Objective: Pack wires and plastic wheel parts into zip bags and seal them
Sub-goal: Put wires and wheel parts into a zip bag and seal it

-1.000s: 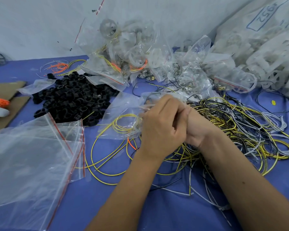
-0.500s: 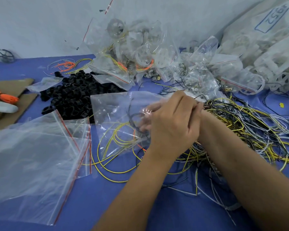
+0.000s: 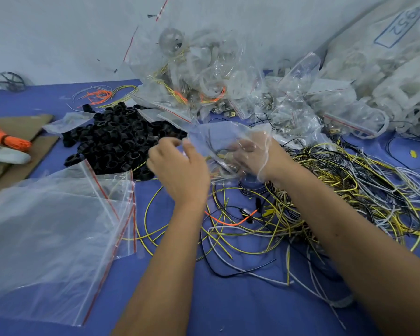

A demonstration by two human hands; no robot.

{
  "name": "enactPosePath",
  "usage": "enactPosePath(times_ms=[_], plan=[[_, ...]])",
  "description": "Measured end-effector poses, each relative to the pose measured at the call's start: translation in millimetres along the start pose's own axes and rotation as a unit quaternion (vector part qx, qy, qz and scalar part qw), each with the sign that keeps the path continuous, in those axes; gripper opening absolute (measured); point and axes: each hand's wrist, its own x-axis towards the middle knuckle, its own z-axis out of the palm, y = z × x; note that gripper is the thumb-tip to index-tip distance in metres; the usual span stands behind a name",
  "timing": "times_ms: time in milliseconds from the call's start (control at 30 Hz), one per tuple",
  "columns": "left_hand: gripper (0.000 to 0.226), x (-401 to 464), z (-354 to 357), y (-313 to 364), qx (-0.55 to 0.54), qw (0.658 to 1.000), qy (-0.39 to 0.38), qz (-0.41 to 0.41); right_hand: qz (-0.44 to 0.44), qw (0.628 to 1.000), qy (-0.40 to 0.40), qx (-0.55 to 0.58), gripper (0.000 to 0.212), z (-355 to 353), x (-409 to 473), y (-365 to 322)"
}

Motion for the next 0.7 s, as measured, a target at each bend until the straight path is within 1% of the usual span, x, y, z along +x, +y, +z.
enactPosePath(times_ms=[67,100,133,167,200,267,333,367,400,433,467,500,533,567,600,633,667,700], plan=[[0.023,9,-2,-8,-0.007,0.997,-0.013,-0.070,0.052,0.997,-0.021,0.061,0.012,1,-4,-4],[0.022,12,-4,-9,-0.013,0.997,-0.013,-0.076,0.075,0.986,-0.055,0.142,0.012,2,-7,-12],[0.021,14,-7,-9,-0.015,0.998,-0.005,-0.064,0.071,0.978,-0.062,0.188,0.014,1,-4,-7],[0.019,15,-10,-7,-0.014,0.999,0.014,-0.034,0.055,0.980,-0.092,0.168,0.013,1,-4,-8],[0.017,14,-13,-4,-0.018,0.999,0.040,0.006,0.048,0.985,-0.105,0.128,0.010,1,-5,-11],[0.014,10,-13,2,-0.049,0.992,0.077,0.086,-0.006,0.994,-0.105,-0.010,0.016,2,-8,-13],[0.015,4,-9,8,-0.094,0.984,0.072,0.130,-0.077,0.991,-0.107,-0.001,0.018,-1,-12,-11],[0.015,-1,-7,11,-0.102,0.982,0.061,0.148,-0.077,0.992,-0.095,0.042,0.025,-1,-13,-7],[0.017,-4,-4,13,-0.097,0.980,0.040,0.167,-0.059,0.992,-0.081,0.077,0.036,-3,-16,-6],[0.021,-8,-2,14,-0.079,0.980,0.002,0.184,-0.048,0.988,-0.082,0.123,0.043,-4,-16,-3],[0.028,-12,2,13,-0.039,0.978,-0.057,0.197,-0.043,0.981,-0.081,0.169,0.041,-8,-17,-2],[0.037,-14,6,11,0.028,0.969,-0.134,0.204,-0.030,0.977,-0.072,0.197,0.034,-10,-14,5],[0.047,-17,9,7,0.110,0.950,-0.212,0.202,0.005,0.975,-0.057,0.212,0.030,-15,-11,11],[0.056,-18,11,2,0.186,0.924,-0.277,0.188,0.041,0.979,-0.036,0.196,0.030,-21,-11,15],[0.062,-19,13,-3,0.243,0.898,-0.323,0.174,0.066,0.983,-0.031,0.167,0.029,-27,-10,21],[0.066,-19,13,-8,0.275,0.882,-0.348,0.158,0.084,0.986,-0.044,0.137,0.031,-35,-12,21],[0.068,-19,13,-10,0.287,0.878,-0.357,0.138,0.097,0.985,-0.070,0.123,0.042,-42,-12,24],[0.070,-18,11,-12,0.292,0.880,-0.356,0.116,0.107,0.984,-0.093,0.107,0.060,-49,-13,23]])
